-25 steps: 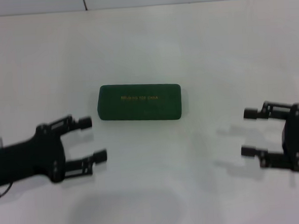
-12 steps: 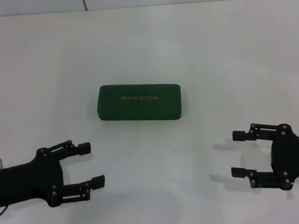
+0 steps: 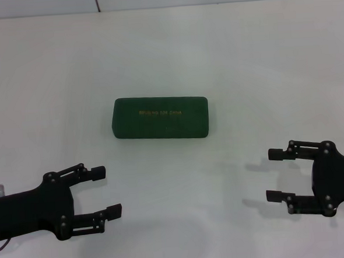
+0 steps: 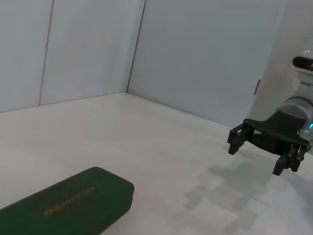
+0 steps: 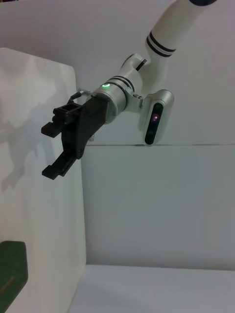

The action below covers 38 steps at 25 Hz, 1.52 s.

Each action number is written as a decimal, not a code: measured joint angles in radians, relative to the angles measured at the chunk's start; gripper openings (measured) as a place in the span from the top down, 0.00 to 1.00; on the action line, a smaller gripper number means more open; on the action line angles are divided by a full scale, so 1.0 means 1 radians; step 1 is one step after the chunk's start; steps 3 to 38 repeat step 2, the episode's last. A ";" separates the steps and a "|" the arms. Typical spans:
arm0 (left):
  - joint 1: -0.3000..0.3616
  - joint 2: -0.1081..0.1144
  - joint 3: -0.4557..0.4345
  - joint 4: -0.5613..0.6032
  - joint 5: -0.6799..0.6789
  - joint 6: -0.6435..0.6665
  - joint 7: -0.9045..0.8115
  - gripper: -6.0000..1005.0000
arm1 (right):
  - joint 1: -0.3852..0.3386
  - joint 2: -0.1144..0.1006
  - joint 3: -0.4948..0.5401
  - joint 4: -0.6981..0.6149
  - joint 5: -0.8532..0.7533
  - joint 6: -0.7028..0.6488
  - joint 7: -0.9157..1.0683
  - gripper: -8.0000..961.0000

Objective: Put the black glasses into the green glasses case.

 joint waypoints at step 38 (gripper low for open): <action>0.000 0.000 0.000 0.001 0.000 0.000 0.000 0.13 | 0.000 0.000 0.000 0.000 0.000 0.000 0.000 0.29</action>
